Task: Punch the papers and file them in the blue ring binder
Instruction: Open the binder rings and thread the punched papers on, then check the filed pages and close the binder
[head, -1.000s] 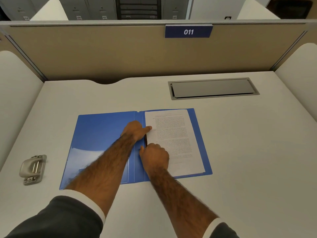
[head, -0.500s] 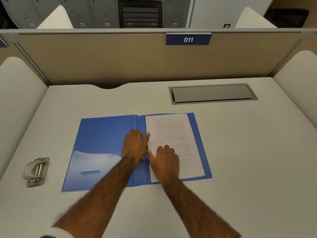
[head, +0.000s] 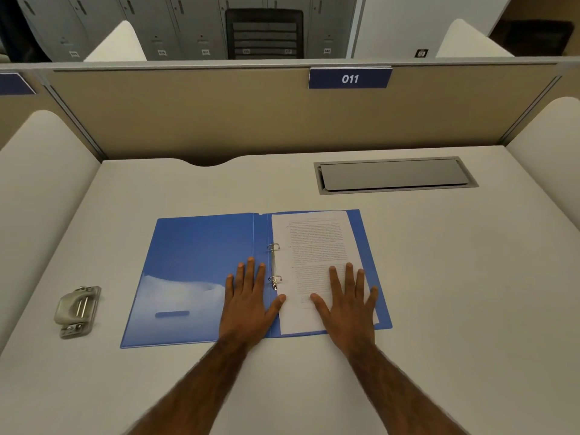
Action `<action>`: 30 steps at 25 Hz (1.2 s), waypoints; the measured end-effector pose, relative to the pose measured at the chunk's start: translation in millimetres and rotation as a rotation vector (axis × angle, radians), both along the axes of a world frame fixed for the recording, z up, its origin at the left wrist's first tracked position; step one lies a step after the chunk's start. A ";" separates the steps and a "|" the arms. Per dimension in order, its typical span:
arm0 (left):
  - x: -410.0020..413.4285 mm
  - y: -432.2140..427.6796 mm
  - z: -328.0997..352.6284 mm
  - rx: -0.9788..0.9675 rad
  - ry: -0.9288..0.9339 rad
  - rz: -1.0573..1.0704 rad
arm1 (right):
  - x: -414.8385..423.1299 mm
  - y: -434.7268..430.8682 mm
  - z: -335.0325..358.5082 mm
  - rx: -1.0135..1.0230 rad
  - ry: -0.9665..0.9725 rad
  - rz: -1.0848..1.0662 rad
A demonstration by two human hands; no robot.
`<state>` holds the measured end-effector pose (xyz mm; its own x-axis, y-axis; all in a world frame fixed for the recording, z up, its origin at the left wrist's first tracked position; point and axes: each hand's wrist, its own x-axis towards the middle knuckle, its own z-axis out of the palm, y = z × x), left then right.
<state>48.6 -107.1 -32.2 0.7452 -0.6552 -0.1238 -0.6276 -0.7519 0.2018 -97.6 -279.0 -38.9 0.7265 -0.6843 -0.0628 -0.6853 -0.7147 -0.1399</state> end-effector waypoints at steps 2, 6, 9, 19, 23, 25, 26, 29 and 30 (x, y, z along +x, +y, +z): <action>-1.2 -0.3 -0.2 -0.012 0.002 0.011 | -1.0 1.0 -3.3 -0.009 -0.011 -0.010; -0.3 -0.5 -1.3 0.004 -0.003 0.008 | -0.6 -0.1 -6.3 -0.028 -0.022 -0.014; -1.7 0.0 -1.2 0.002 0.007 0.013 | -0.5 -0.3 -7.0 -0.027 -0.028 -0.013; -21.1 56.6 21.7 -0.190 0.126 0.355 | -1.7 -0.7 -7.0 -0.010 -0.030 -0.009; -30.6 111.7 40.9 -0.586 0.234 0.976 | -2.3 -2.1 -9.6 -0.023 -0.033 0.000; -38.8 119.5 55.4 -0.902 0.496 1.266 | -2.7 -1.6 -9.2 -0.027 -0.038 0.006; -42.9 120.6 60.9 -1.053 0.625 1.360 | -2.9 -1.5 -8.2 -0.025 -0.038 0.006; -42.0 123.0 70.8 -1.361 0.890 1.513 | -2.0 0.2 -6.8 -0.018 -0.028 0.006; -40.3 121.4 73.7 -1.408 0.949 1.537 | -1.8 0.5 -6.8 -0.017 -0.029 0.007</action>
<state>8.3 14.3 41.5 0.6303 0.1921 -0.7523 0.6420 0.4158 0.6441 -99.4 -278.5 -45.8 0.7326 -0.6800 -0.0304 -0.6761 -0.7219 -0.1475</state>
